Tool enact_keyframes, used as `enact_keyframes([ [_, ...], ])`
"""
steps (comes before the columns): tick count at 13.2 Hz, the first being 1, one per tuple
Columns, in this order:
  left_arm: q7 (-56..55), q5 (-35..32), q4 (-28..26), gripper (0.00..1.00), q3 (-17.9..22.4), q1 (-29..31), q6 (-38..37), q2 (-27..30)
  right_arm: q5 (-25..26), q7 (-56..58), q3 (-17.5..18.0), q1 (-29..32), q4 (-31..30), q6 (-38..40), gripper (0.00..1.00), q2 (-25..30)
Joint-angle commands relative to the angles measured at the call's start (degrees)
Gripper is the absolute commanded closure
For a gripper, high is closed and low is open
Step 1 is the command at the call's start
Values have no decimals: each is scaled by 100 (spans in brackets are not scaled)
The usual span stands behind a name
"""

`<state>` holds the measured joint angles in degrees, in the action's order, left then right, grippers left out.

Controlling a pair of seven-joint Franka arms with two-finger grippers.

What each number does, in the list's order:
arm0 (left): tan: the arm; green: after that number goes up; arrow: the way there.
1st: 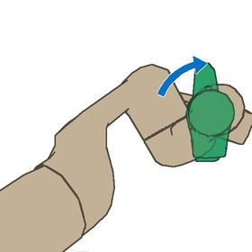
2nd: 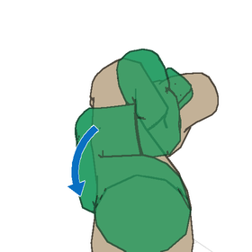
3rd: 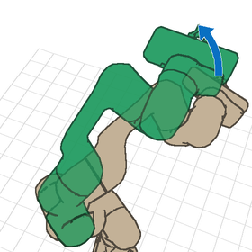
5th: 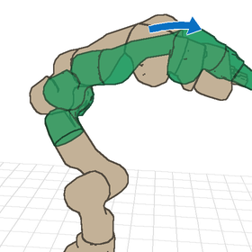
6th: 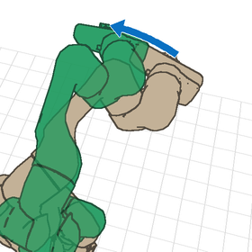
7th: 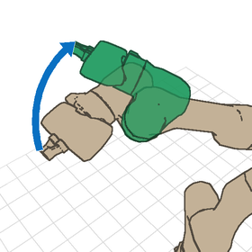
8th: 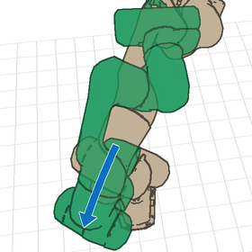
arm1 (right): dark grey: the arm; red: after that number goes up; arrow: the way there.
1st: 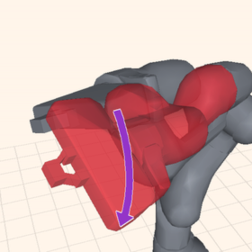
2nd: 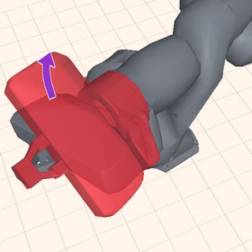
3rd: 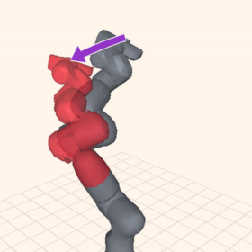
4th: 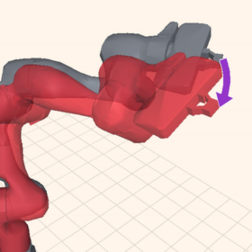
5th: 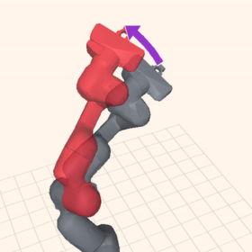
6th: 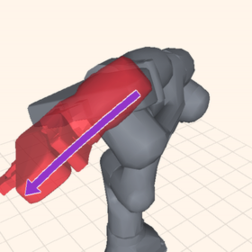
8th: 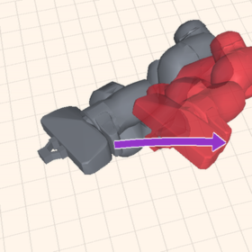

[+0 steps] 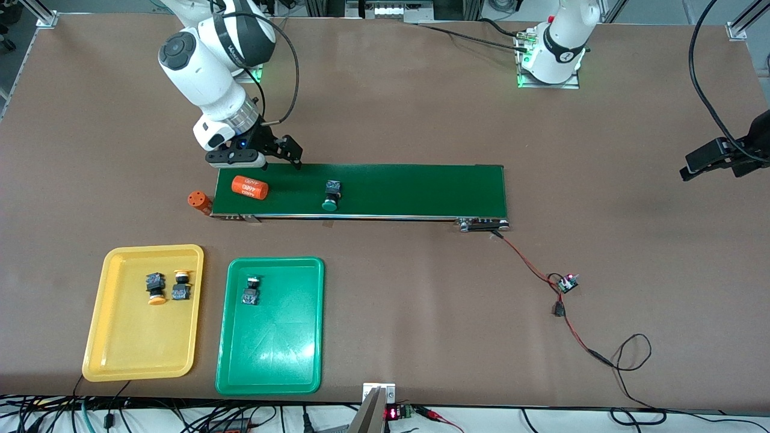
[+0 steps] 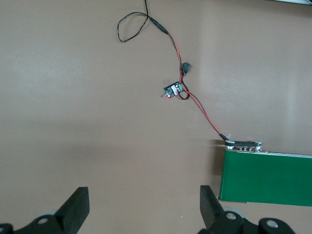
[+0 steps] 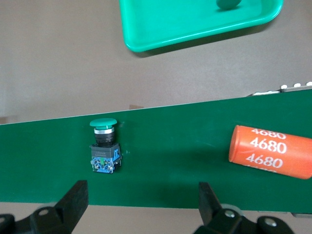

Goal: Sort buttons by color to trays
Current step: 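Lower the right gripper onto the green-capped button on the belt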

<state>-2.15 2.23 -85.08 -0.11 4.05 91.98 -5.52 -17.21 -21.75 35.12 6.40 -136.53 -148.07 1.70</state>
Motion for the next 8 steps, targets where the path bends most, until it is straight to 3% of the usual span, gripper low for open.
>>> enact_keyframes([
  [1, 22, -38, 1, 0, -15, 8, -4, 86, 601, -31, 30, 46, 56, -99, 0, -205],
  [8, 22, -47, 9, 0, -15, 16, -13, 78, 1642, 331, 13, 134, 118, 323, 0, -223],
])
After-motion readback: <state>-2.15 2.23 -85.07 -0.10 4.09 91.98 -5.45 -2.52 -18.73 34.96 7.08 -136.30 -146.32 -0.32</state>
